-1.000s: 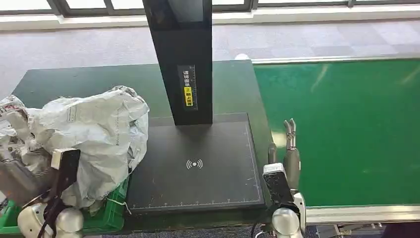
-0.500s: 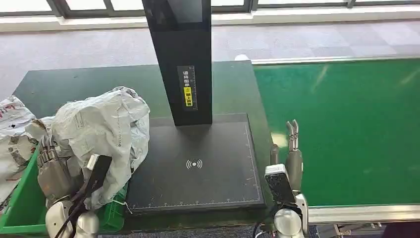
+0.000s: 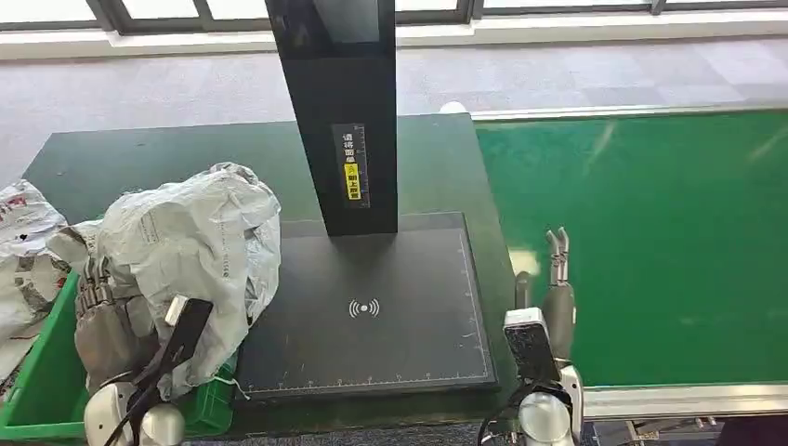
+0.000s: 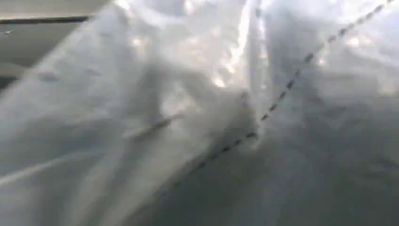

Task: Moved the parcel from conveyor to table for the left to box.

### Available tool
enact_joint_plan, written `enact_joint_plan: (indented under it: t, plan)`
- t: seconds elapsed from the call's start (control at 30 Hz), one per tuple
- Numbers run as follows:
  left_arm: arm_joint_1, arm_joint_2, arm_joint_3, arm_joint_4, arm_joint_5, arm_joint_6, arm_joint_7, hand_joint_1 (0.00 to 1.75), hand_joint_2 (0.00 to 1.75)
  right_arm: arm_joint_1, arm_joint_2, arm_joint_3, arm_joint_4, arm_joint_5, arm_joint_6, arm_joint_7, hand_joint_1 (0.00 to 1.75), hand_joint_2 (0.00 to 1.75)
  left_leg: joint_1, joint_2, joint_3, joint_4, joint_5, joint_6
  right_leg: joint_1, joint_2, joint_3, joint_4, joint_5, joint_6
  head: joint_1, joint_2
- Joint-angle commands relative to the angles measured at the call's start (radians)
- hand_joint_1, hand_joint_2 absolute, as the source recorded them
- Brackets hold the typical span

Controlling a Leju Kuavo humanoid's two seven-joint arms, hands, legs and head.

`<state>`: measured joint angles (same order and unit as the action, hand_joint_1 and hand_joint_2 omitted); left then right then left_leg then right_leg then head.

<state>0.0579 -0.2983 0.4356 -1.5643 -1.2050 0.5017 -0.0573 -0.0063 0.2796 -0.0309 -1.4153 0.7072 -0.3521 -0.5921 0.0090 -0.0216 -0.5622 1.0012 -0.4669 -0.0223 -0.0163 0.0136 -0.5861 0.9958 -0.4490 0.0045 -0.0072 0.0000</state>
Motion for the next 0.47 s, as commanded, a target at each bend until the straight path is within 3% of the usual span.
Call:
enact_joint_plan:
  t: [0.03,0.2,0.47]
  plan:
    - [0.156,-0.051,-0.034,-0.149,0.242,-0.083,-0.168,0.00,1.75,0.025,0.054,-0.093,0.018,-0.016,-0.024,-0.011,0.00,0.00,0.001,0.005,0.002,0.000,-0.002,0.001,0.001,0.003,0.000,-0.001,0.000,0.000,0.000,0.000]
    - [0.163,-0.051,-0.032,-0.183,0.365,-0.084,-0.241,0.00,1.75,0.053,0.058,-0.114,-0.003,-0.020,-0.023,-0.024,0.00,0.00,0.000,0.002,0.000,0.000,-0.002,0.001,0.001,0.000,-0.001,-0.001,-0.001,-0.001,0.000,0.000]
    - [0.164,-0.051,-0.039,-0.194,0.383,-0.060,-0.247,0.00,1.75,0.056,0.061,-0.118,-0.008,-0.019,-0.030,-0.025,0.00,0.00,0.000,0.002,0.000,0.000,-0.002,0.000,0.002,0.000,-0.001,-0.001,-0.001,-0.001,0.000,0.000]
